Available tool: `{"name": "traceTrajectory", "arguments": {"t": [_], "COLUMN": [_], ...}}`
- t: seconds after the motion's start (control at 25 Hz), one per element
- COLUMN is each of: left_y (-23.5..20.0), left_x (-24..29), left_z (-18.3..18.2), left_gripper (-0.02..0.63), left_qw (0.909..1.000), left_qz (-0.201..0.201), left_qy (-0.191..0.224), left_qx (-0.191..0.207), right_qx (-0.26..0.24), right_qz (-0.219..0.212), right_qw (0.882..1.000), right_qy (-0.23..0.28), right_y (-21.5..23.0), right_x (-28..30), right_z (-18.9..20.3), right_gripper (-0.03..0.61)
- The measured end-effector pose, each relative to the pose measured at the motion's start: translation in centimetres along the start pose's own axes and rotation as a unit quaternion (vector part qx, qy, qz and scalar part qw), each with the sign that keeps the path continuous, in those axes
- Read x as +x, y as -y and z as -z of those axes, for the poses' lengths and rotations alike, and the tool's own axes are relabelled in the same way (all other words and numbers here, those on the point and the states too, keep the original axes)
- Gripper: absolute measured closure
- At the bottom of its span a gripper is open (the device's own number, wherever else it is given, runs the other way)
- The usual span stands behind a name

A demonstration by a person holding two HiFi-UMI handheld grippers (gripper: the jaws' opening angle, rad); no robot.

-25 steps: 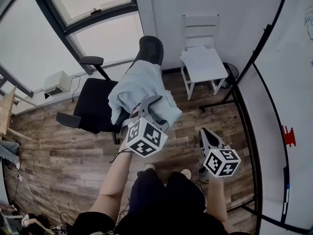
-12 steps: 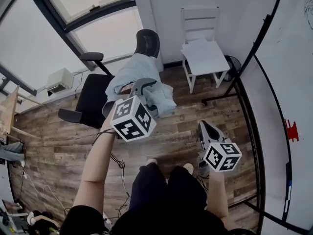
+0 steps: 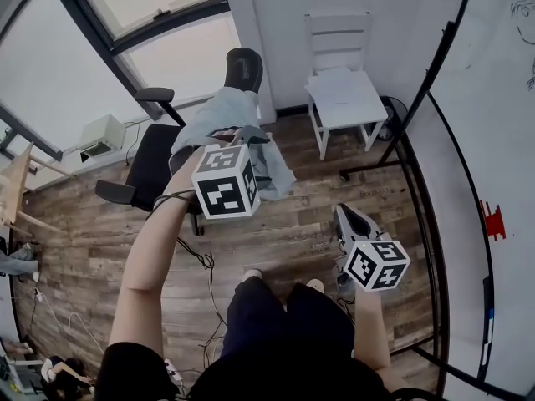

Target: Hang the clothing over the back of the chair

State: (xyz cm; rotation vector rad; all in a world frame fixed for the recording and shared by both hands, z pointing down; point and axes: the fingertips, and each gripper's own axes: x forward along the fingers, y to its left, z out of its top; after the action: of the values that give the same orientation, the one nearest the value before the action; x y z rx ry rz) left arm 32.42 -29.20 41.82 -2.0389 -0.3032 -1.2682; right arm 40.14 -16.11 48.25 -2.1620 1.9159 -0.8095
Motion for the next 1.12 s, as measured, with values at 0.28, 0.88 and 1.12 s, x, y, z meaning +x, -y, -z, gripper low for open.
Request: {"name": "traceTrajectory", "arguments": {"t": [0.28, 0.88, 1.12], "left_y": [3.1, 6.4, 7.8], "left_x": [0.7, -1.0, -3.0], "left_z": [0.6, 3.8, 4.4], "left_gripper": [0.311, 0.430, 0.502], "left_qw": [0.9924, 0.8922, 0.8120], "left_qz": [-0.010, -0.112, -0.173], "left_qy": [0.043, 0.194, 0.275], "left_qx": [-0.115, -0.392, -0.485], "right_qx": [-0.016, -0.045, -0.052], "right_qz": [-0.002, -0.025, -0.037], "right_qw": [1.000, 0.999, 0.998], "right_qy": [0.000, -0.007, -0.004], "right_y": [1.0, -1.1, -1.9], "right_x": [-1.8, -3.1, -3.1], "right_z": [-0.2, 0.2, 0.1], "right_gripper": [0.577, 0.577, 0.577]}}
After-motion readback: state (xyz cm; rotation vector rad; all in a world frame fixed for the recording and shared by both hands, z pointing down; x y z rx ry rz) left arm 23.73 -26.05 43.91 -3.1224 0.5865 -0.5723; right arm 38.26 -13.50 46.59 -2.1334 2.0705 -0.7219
